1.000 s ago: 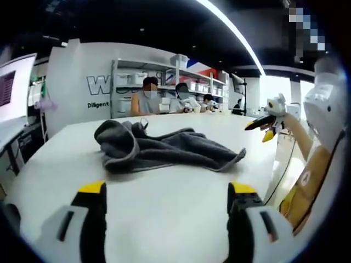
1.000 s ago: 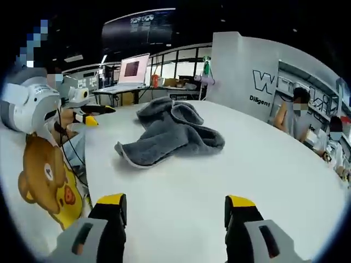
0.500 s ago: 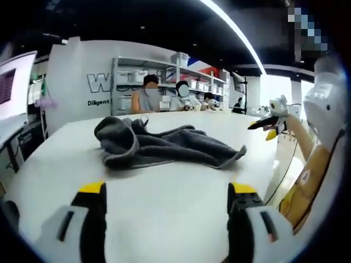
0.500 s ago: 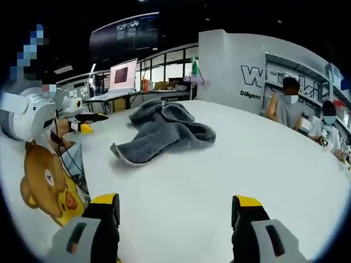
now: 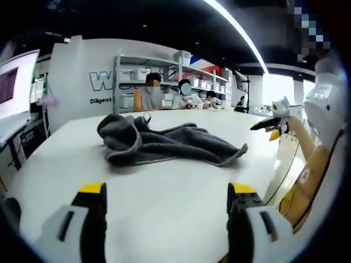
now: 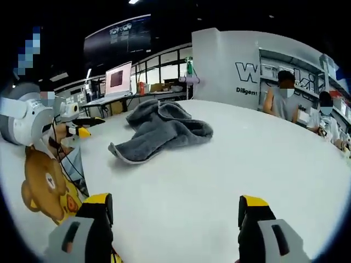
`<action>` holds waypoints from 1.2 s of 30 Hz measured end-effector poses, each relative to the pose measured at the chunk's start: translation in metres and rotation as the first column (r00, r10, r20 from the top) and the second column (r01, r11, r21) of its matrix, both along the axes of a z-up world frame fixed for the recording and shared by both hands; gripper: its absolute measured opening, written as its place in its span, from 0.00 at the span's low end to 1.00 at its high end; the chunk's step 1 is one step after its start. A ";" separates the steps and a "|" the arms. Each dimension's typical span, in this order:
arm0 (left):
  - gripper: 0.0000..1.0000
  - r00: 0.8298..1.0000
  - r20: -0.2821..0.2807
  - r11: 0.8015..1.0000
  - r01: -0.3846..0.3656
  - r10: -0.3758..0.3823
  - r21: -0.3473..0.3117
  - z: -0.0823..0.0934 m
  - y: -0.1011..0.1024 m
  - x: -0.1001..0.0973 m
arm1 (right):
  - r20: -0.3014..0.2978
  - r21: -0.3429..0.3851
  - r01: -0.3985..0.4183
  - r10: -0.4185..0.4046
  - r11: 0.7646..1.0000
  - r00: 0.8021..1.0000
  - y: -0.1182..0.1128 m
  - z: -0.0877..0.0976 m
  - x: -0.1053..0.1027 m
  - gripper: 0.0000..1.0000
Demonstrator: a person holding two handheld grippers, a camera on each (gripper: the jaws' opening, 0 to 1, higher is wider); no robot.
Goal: Fold the towel on the table until its edges align and the towel forms a compact rectangular stack.
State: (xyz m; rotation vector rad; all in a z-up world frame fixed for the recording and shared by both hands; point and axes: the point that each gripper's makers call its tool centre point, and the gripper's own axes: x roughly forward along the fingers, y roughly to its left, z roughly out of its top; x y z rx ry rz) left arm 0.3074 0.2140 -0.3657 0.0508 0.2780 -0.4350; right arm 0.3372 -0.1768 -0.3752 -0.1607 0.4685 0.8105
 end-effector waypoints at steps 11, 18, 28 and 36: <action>0.95 1.000 0.002 1.000 -0.007 0.007 -0.001 0.001 0.002 -0.001 | -0.026 0.160 0.018 -0.014 0.987 1.000 0.008 0.012 0.013 0.99; 0.95 1.000 0.003 1.000 -0.008 0.008 -0.003 0.001 0.001 -0.002 | -0.071 0.268 0.047 -0.028 0.962 0.997 0.011 0.021 0.027 0.99; 0.95 1.000 0.003 1.000 -0.008 0.008 -0.007 0.001 0.000 -0.004 | -0.104 0.308 0.019 0.014 0.951 0.994 0.030 0.025 0.041 0.95; 0.95 1.000 0.007 1.000 -0.001 0.001 -0.012 0.002 0.000 -0.005 | -0.164 0.394 0.027 0.041 0.919 0.986 0.046 0.029 0.059 0.94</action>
